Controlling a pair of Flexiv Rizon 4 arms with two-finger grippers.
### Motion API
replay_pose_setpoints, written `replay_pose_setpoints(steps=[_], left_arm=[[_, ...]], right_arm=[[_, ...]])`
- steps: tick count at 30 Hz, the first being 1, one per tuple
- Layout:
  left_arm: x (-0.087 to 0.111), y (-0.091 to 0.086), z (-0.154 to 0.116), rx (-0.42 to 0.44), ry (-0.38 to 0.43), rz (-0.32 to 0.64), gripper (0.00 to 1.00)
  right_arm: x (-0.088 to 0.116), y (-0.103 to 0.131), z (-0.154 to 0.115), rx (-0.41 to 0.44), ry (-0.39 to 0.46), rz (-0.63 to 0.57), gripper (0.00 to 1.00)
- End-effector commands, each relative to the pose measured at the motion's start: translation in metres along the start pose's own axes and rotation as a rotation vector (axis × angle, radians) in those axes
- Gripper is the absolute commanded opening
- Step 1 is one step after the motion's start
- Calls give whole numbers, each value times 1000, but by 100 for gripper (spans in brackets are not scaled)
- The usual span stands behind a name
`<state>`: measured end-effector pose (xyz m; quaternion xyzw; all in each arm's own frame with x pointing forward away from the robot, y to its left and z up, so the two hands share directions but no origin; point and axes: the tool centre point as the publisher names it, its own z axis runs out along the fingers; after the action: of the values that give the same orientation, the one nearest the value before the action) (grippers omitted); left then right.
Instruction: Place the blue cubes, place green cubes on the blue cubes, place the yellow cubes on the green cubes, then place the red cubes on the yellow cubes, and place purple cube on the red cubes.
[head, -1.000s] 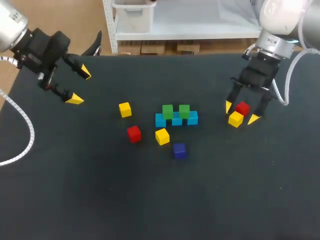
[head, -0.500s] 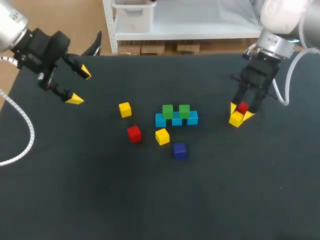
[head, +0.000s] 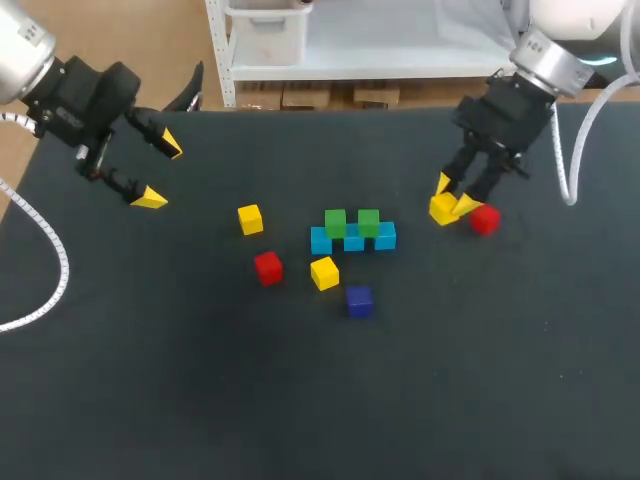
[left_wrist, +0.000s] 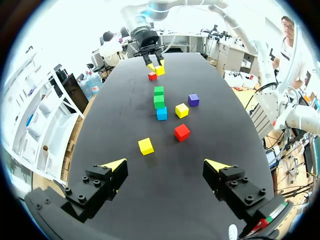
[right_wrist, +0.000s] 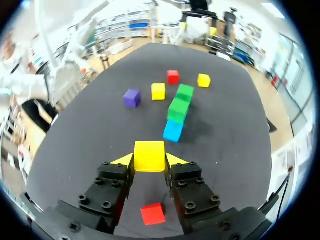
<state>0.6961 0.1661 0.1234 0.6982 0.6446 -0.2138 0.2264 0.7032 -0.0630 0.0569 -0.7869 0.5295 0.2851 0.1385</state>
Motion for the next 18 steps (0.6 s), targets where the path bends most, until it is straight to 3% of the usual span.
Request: replay_pose_setpoints(steps=[1, 8, 18], left_arm=[[1, 1, 0, 1, -2, 3, 100], [1, 1, 0, 1, -2, 3, 100], [1, 1, 0, 1, -2, 3, 100]], right_arm=[[-24, 11, 0, 294, 89, 159, 0], [-56, 1, -3, 410, 108, 245, 0], [-88, -23, 23, 455, 90, 297, 0]])
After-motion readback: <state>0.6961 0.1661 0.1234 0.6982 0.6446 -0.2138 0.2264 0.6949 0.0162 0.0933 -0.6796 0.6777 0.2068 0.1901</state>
